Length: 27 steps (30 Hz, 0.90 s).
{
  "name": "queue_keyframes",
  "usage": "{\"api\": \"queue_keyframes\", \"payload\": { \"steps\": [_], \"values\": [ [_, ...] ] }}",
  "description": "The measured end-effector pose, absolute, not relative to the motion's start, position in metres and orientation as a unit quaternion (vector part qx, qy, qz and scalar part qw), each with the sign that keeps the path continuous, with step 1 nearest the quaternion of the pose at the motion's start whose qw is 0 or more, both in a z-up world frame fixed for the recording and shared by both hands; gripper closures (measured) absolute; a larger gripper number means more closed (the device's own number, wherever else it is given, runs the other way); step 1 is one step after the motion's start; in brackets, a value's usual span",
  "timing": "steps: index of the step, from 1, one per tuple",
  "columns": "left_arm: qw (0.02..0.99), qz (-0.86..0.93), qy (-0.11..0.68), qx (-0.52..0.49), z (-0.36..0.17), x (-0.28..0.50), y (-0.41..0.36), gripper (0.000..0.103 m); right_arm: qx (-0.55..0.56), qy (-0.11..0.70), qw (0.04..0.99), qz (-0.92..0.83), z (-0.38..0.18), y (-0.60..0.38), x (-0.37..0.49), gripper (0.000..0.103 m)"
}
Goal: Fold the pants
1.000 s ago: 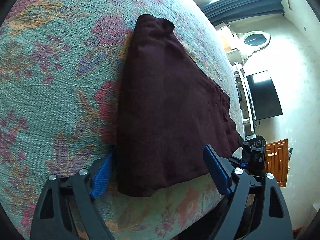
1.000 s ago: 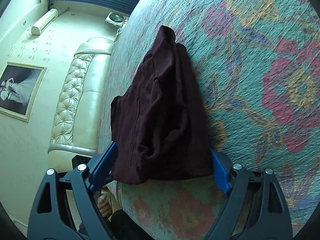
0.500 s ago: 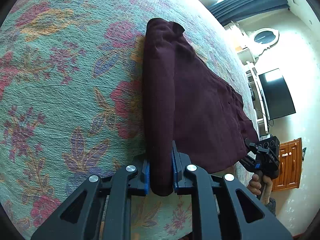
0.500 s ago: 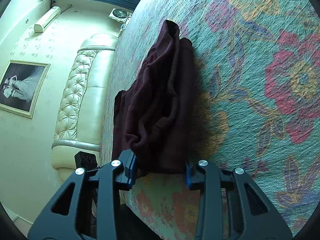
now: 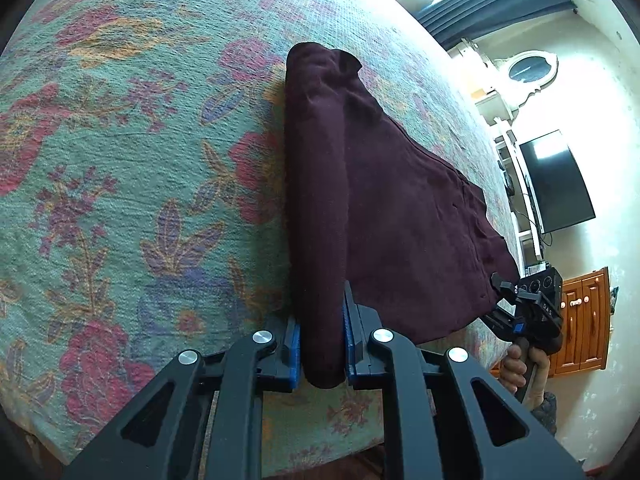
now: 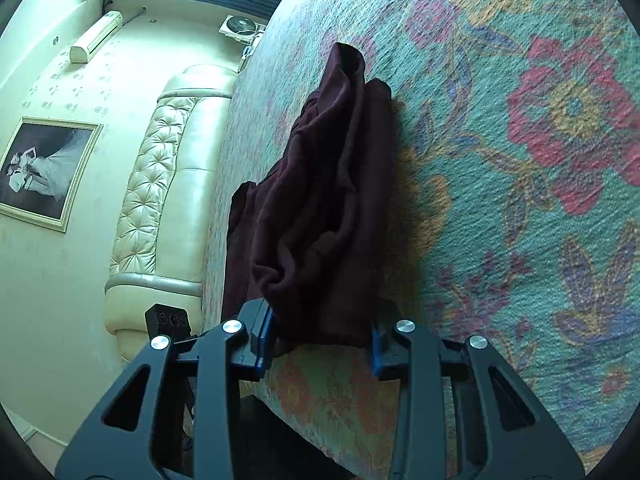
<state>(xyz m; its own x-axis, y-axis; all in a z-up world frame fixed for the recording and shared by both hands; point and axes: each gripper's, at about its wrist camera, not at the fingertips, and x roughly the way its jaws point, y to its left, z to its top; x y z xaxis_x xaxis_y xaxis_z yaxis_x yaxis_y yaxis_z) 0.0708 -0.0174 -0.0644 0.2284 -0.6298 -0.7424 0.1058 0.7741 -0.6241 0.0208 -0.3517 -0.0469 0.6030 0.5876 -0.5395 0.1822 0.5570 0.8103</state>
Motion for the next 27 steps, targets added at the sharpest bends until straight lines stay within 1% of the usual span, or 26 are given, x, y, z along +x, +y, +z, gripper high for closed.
{"api": "queue_keyframes", "payload": {
  "steps": [21,23,26,27],
  "values": [
    [0.739,-0.251,0.575,-0.246,-0.072,0.065,-0.012,0.086,0.478,0.422,0.760,0.131,-0.064,-0.357,0.010,0.067],
    [0.739,-0.252,0.575,-0.245,-0.074,0.065,-0.012,0.084,0.482,0.420,0.757,0.132,-0.066,-0.360,0.009,0.066],
    [0.741,-0.253,0.573,-0.242,-0.075,0.065,-0.012,0.076,0.491,0.418,0.753,0.134,-0.069,-0.363,0.009,0.064],
    [0.740,-0.255,0.572,-0.244,-0.075,0.066,-0.012,0.070,0.491,0.417,0.753,0.137,-0.071,-0.366,0.008,0.063]
  ]
}}
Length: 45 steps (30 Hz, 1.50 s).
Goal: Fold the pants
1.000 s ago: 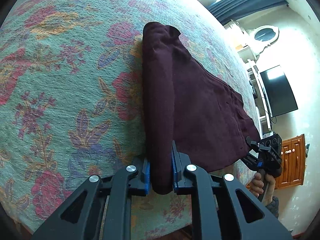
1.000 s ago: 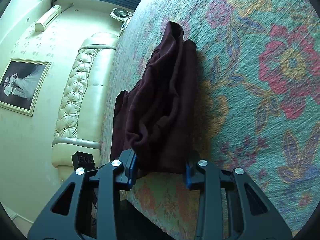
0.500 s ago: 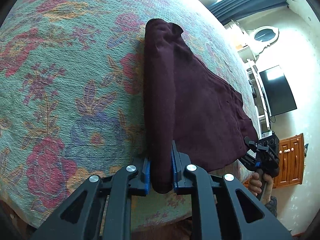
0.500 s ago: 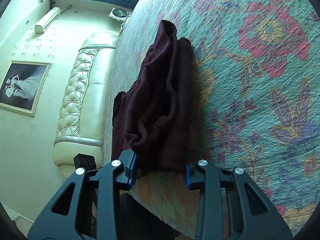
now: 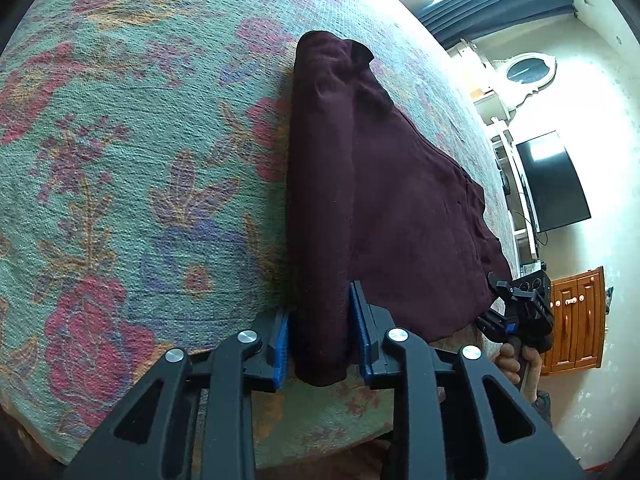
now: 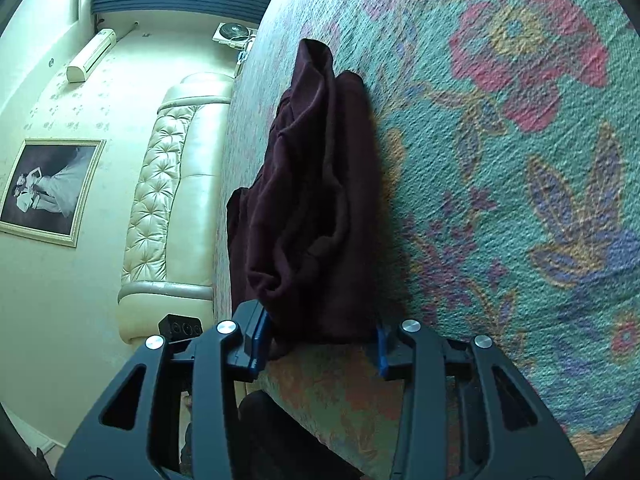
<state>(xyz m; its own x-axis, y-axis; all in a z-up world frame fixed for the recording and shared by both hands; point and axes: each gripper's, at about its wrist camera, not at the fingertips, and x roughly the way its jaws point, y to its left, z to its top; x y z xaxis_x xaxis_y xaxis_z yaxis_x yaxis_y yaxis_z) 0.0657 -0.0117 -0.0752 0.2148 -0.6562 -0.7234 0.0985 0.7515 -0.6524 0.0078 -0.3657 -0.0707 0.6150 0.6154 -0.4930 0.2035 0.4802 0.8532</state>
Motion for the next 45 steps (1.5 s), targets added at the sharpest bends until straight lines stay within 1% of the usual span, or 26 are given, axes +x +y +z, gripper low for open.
{"api": "queue_keyframes", "payload": {
  "steps": [1,2,4,5,6,7,10,15,19,26,30,36,39,42,45],
  "values": [
    [0.738,-0.259,0.572,-0.248,-0.077,0.066,-0.011,0.063,0.491,0.415,0.753,0.139,-0.071,-0.367,0.007,0.062],
    [0.732,-0.268,0.571,-0.259,-0.078,0.066,-0.011,0.059,0.493,0.414,0.752,0.140,-0.072,-0.368,0.007,0.062],
    [0.724,-0.284,0.566,-0.272,-0.081,0.066,-0.011,0.040,0.498,0.410,0.750,0.145,-0.072,-0.370,0.006,0.058],
    [0.724,-0.291,0.563,-0.273,-0.080,0.066,-0.013,0.037,0.501,0.408,0.749,0.146,-0.072,-0.372,0.005,0.058],
    [0.724,-0.297,0.560,-0.273,-0.079,0.065,-0.015,0.028,0.502,0.408,0.748,0.148,-0.073,-0.374,0.003,0.057],
    [0.725,-0.302,0.558,-0.270,-0.078,0.064,-0.018,0.022,0.502,0.408,0.748,0.149,-0.074,-0.376,0.002,0.056],
    [0.736,-0.304,0.554,-0.243,-0.075,0.061,-0.028,0.017,0.499,0.409,0.750,0.149,-0.075,-0.382,-0.005,0.053],
    [0.750,-0.305,0.540,-0.229,-0.076,0.059,-0.032,0.016,0.479,0.421,0.758,0.140,-0.069,-0.379,-0.017,0.047],
    [0.754,-0.322,0.523,-0.234,-0.078,0.062,-0.032,0.011,0.453,0.434,0.768,0.127,-0.064,-0.373,-0.034,0.043],
    [0.801,-0.309,0.492,-0.144,-0.071,0.052,-0.056,0.009,0.390,0.444,0.800,0.099,-0.055,-0.353,-0.058,0.038],
    [0.830,-0.248,0.488,-0.104,-0.061,0.040,-0.064,0.009,0.345,0.457,0.817,0.074,-0.047,-0.334,-0.063,0.033],
    [0.852,-0.179,0.488,-0.059,-0.047,0.008,-0.064,0.009,0.252,0.470,0.846,0.018,-0.036,-0.308,-0.074,0.032],
    [0.859,-0.171,0.482,-0.034,-0.040,-0.010,-0.069,0.009,0.207,0.465,0.861,-0.008,-0.030,-0.296,-0.078,0.030],
    [0.865,-0.150,0.479,0.005,-0.031,-0.024,-0.076,0.009,0.168,0.456,0.873,-0.042,-0.027,-0.285,-0.082,0.024],
    [0.879,-0.131,0.458,0.031,-0.019,-0.034,-0.084,0.009,0.123,0.450,0.882,-0.064,-0.027,-0.279,-0.081,0.024]
  ]
}}
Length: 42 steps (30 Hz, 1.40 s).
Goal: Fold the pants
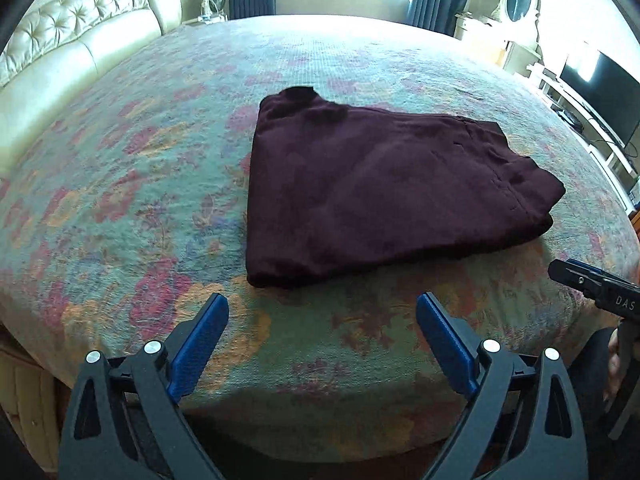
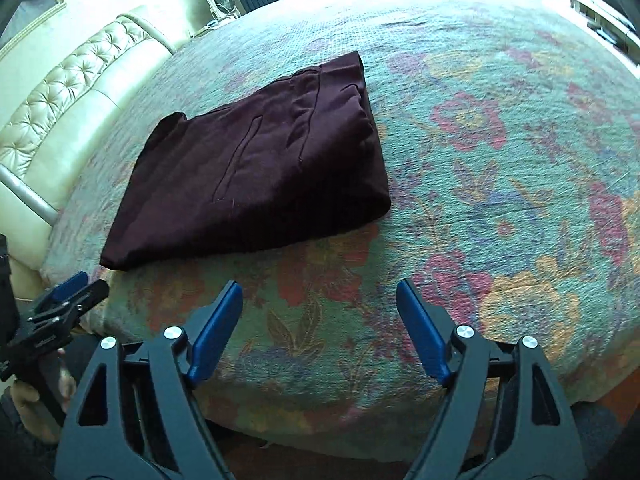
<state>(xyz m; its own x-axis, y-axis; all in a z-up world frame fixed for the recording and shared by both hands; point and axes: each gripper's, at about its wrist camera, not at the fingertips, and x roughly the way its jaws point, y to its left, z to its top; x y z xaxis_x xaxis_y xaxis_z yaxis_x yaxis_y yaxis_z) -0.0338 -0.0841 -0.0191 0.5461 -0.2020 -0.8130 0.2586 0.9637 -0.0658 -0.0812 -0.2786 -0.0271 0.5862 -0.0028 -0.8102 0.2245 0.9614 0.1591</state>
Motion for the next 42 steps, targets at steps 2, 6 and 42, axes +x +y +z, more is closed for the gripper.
{"api": "queue_keyframes", "payload": {
  "steps": [2,6,42],
  "values": [
    [0.889,-0.141,0.433,0.032,-0.008,-0.042,-0.086,0.009,0.100,0.448,0.886,-0.072,-0.027,-0.272,-0.081,0.024],
    [0.894,-0.153,0.420,0.021,0.003,-0.047,-0.092,0.009,0.086,0.435,0.893,-0.079,-0.022,-0.268,-0.083,0.021],
    [0.892,-0.113,0.437,-0.015,-0.001,-0.041,-0.078,0.009,0.064,0.428,0.898,-0.086,-0.028,-0.248,-0.083,0.009]
  ]
}}
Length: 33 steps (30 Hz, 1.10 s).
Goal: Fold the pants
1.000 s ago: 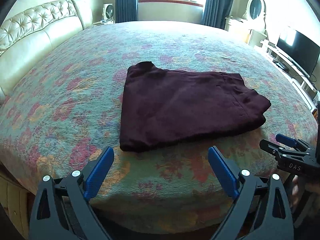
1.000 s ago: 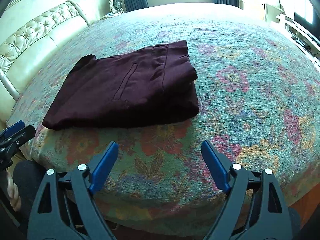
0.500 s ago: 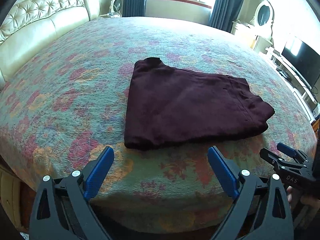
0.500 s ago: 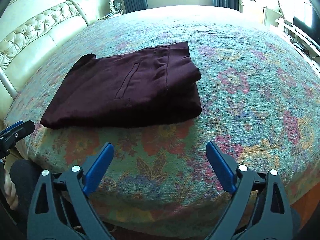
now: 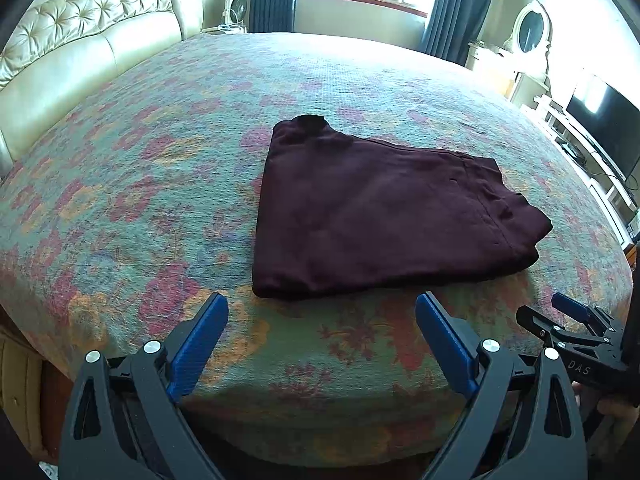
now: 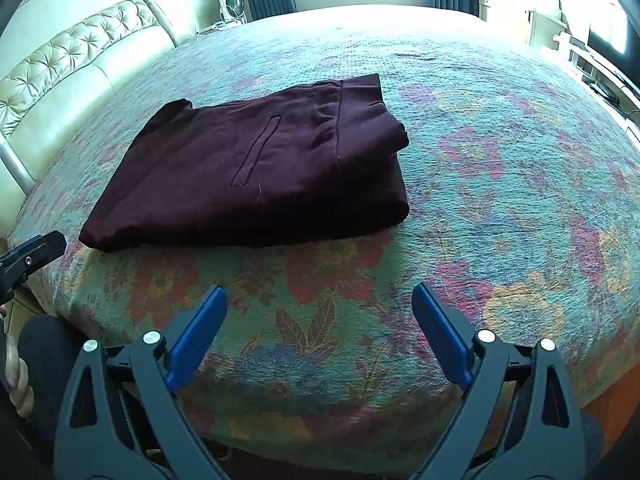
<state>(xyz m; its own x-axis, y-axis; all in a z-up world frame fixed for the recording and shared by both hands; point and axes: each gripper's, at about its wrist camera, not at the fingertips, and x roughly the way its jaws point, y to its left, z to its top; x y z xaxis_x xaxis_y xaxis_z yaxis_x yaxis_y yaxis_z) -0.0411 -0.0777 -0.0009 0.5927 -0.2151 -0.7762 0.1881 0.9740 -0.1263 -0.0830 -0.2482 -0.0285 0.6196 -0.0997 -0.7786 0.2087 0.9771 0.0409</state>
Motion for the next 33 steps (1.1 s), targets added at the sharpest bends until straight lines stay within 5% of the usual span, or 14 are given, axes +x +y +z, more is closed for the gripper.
{"api": "queue_keyframes", "payload": {
  "steps": [33],
  "values": [
    [0.898,-0.108,0.426,0.004,0.005,-0.042,-0.079,0.009,0.065,0.444,0.891,-0.068,-0.036,-0.238,-0.083,0.009]
  ]
}}
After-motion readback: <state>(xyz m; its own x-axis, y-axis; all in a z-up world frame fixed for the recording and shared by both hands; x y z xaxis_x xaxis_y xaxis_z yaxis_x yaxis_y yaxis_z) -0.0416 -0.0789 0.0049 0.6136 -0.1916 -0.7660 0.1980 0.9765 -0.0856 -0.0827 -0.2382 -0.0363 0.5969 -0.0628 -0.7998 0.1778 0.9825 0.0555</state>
